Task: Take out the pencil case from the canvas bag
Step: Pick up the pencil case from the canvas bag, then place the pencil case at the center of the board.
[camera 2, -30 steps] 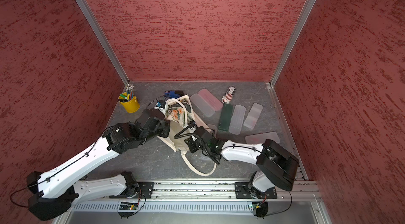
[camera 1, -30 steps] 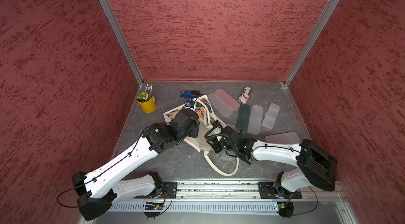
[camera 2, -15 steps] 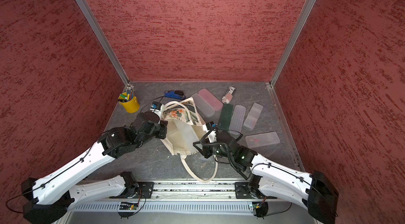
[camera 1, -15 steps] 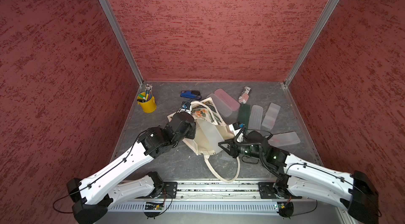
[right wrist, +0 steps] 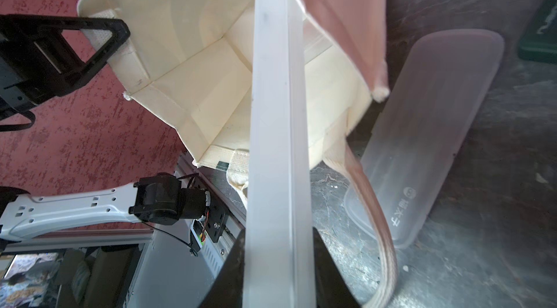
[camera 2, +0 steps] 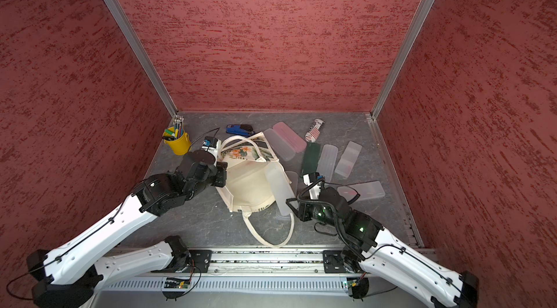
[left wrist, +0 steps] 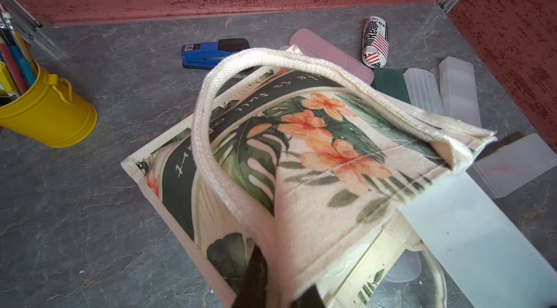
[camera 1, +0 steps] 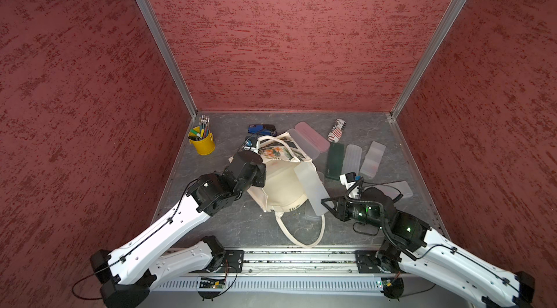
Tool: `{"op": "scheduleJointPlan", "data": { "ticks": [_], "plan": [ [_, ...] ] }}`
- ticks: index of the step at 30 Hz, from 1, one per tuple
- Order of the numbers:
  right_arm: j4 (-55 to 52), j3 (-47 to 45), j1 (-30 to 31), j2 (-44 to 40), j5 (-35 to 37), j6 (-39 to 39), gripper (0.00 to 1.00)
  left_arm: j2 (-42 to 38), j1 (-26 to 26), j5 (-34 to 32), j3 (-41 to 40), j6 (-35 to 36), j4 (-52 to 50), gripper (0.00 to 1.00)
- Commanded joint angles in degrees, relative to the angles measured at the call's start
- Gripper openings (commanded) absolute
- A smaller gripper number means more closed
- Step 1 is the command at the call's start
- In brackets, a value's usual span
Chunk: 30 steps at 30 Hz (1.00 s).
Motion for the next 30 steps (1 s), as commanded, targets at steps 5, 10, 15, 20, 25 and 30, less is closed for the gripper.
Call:
{"op": "scheduleJointPlan", "data": {
  "ticks": [5,10,15,20,25,30],
  "plan": [
    [-6.19,-0.23,-0.91,-13.65,15.80,6.88,0.01,-0.88,1.40,0.98,2.85,1.87,2.29,0.00],
    [-6.01,2.60,-0.97,-17.35,20.19,6.54,0.03,-3.05,1.35,1.35,4.71,-0.27,-0.07,0.00],
    [-4.76,2.72,-0.93,-12.90,21.72,5.55,0.02,-8.68,1.40,3.70,3.12,-2.29,2.73,0.00],
    [4.33,-1.30,-0.91,-11.45,18.91,4.30,0.02,-9.88,1.82,0.17,5.64,-1.64,-2.54,0.00],
    [8.10,-2.34,-0.91,-7.94,18.46,2.98,0.03,-10.47,1.93,-1.54,8.70,-1.55,-6.87,0.00],
    [14.07,-5.05,-0.91,-4.08,16.33,1.16,0.03,-10.15,3.56,-4.57,12.09,1.09,-10.28,0.00]
  ]
}}
